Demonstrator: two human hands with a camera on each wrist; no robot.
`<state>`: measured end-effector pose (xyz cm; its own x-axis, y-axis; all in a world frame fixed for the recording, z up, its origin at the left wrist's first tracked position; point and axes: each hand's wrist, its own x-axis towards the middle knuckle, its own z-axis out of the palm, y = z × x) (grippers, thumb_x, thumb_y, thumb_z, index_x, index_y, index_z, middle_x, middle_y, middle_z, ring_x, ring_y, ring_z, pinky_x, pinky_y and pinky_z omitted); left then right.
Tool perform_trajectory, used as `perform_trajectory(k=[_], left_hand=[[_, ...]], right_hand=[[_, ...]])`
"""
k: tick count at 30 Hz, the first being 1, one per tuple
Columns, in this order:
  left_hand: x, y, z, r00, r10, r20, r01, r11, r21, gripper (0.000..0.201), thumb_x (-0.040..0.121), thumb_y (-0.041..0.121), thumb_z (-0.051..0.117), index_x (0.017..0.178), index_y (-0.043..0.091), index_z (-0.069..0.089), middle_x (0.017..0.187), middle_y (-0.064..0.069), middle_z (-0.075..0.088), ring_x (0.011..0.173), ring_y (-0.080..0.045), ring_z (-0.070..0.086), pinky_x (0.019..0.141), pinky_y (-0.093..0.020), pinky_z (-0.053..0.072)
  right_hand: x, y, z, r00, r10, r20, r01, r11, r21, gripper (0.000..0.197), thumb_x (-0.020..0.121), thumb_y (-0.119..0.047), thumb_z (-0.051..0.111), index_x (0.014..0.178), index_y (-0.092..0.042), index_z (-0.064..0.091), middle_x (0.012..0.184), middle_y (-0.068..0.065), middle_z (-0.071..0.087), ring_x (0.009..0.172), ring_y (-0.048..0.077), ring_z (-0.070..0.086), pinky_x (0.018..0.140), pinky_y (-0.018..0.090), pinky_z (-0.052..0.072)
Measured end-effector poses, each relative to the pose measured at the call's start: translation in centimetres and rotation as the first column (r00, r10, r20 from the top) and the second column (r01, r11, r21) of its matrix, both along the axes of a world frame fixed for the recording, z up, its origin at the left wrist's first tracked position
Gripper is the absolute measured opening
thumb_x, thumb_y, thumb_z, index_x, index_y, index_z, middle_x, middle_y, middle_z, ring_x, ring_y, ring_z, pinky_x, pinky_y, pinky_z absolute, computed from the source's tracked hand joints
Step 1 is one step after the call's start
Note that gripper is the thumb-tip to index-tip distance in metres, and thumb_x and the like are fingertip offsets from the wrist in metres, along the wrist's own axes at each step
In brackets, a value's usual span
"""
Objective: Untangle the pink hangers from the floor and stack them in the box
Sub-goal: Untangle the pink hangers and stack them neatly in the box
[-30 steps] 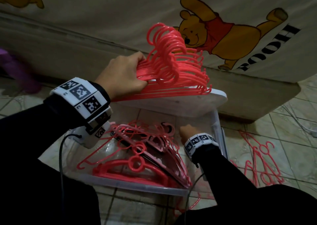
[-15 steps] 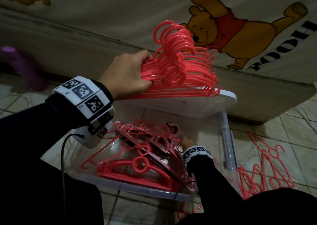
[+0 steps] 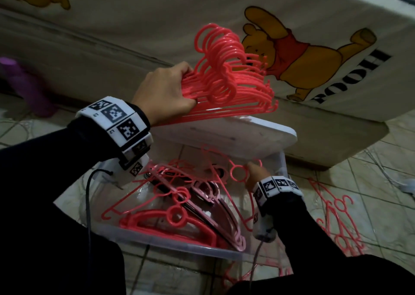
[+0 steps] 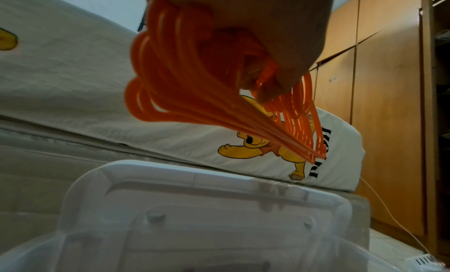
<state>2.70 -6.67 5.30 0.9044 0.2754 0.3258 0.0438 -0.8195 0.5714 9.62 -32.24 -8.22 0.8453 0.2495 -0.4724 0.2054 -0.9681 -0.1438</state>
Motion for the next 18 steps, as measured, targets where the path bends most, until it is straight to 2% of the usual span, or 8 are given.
perform_trajectory(k=[3, 7, 10, 13, 15, 18], left_hand=[[0.0, 0.0, 0.3, 0.999, 0.036, 0.003, -0.036, 0.999, -0.012, 0.053, 0.057, 0.038, 0.054, 0.108, 0.023, 0.06, 0.093, -0.005, 0.071, 0.09, -0.03, 0.065, 0.08, -0.034, 0.048], [-0.3, 0.0, 0.3, 0.999, 0.05, -0.016, -0.05, 0.999, -0.016, 0.056, 0.057, 0.04, 0.054, 0.11, 0.023, 0.06, 0.097, -0.006, 0.071, 0.093, -0.029, 0.065, 0.083, -0.034, 0.049], [-0.5, 0.0, 0.2, 0.999, 0.05, -0.016, -0.05, 0.999, -0.01, 0.057, 0.057, 0.04, 0.053, 0.111, 0.022, 0.06, 0.098, -0.005, 0.071, 0.094, -0.028, 0.066, 0.083, -0.033, 0.048], [-0.6, -0.1, 0.2, 0.999, 0.043, -0.016, -0.043, 0.999, -0.011, 0.057, 0.057, 0.04, 0.054, 0.111, 0.022, 0.06, 0.098, -0.005, 0.071, 0.093, -0.028, 0.066, 0.083, -0.033, 0.049], [-0.5, -0.1, 0.1, 0.999, 0.045, -0.012, -0.045, 0.999, -0.011, 0.056, 0.058, 0.04, 0.054, 0.111, 0.023, 0.06, 0.097, -0.005, 0.072, 0.092, -0.028, 0.066, 0.083, -0.033, 0.048], [-0.3, 0.1, 0.1, 0.998, 0.064, -0.002, -0.064, 0.998, -0.003, 0.056, 0.058, 0.042, 0.055, 0.111, 0.023, 0.06, 0.097, -0.005, 0.071, 0.093, -0.029, 0.065, 0.082, -0.032, 0.046]], right_hand=[[-0.1, 0.1, 2.3, 0.998, 0.051, 0.025, -0.052, 0.998, 0.035, 0.04, 0.088, -0.012, 0.057, 0.127, -0.012, 0.047, 0.125, 0.019, 0.057, 0.114, 0.033, 0.056, 0.088, 0.033, 0.043], [-0.9, 0.4, 4.9, 0.997, 0.062, 0.053, -0.071, 0.98, 0.185, 0.034, 0.091, -0.014, 0.054, 0.124, -0.017, 0.051, 0.116, 0.021, 0.061, 0.102, 0.036, 0.062, 0.087, 0.04, 0.051], [-1.9, 0.8, 5.6, 0.985, 0.12, 0.126, -0.156, 0.927, 0.34, 0.037, 0.087, -0.006, 0.057, 0.123, -0.017, 0.055, 0.116, 0.014, 0.064, 0.104, 0.028, 0.062, 0.086, 0.031, 0.048], [-2.8, 1.4, 5.6, 0.982, 0.12, 0.147, -0.181, 0.825, 0.535, 0.055, 0.082, 0.009, 0.05, 0.127, -0.022, 0.053, 0.108, 0.007, 0.066, 0.085, 0.015, 0.064, 0.074, 0.016, 0.049], [-3.2, 1.7, 5.6, 0.981, 0.117, 0.152, -0.186, 0.772, 0.608, 0.073, 0.08, 0.013, 0.048, 0.136, -0.034, 0.042, 0.095, 0.007, 0.068, 0.071, 0.01, 0.064, 0.069, 0.017, 0.049], [-3.2, 1.9, 6.2, 0.961, 0.155, 0.227, -0.263, 0.757, 0.598, 0.1, 0.079, 0.009, 0.052, 0.142, -0.055, 0.009, 0.079, 0.006, 0.069, 0.064, 0.01, 0.064, 0.071, 0.022, 0.053]])
